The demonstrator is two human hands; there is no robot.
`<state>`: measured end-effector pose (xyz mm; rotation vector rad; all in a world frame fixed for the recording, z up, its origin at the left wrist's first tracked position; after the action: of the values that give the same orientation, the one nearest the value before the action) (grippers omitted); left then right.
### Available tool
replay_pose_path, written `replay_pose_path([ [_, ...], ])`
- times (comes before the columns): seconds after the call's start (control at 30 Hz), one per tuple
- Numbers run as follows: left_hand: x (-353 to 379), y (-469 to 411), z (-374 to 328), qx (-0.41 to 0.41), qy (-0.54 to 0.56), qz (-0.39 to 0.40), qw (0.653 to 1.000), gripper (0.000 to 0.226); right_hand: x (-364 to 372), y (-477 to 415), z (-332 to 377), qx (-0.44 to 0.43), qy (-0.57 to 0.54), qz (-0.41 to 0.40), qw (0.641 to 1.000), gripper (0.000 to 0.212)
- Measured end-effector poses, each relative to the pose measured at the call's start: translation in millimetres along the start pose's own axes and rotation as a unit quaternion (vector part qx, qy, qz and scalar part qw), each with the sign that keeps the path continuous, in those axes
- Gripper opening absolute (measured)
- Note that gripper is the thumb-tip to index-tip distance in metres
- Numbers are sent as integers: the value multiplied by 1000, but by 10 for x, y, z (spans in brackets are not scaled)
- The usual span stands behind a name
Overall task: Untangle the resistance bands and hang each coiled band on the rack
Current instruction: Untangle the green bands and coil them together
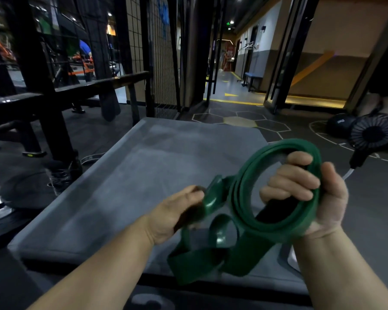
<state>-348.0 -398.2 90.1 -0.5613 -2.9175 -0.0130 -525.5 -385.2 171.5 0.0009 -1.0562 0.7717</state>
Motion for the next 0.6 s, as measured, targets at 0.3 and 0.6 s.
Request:
replay_pose_path([
  [0.3,-122,43,-30,-5,-28,-90,996,52,-116,46,163,-59,-2,-42,997,20],
  [0.6,-274,77,-183,-13,15,-123,992,56,-12,150,345,-96,-26,-17,995,15],
])
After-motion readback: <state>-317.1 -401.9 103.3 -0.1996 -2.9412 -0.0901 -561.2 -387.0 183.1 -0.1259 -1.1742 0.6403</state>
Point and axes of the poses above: each hand's wrist, its own y-axis away from the middle knuckle, its own x-axis out of the palm, z = x × y, the point moved 5 cm from there along -y, towards the middle knuckle, and after that the axes turned 6 degrees about -z, right-handed, at the moved point
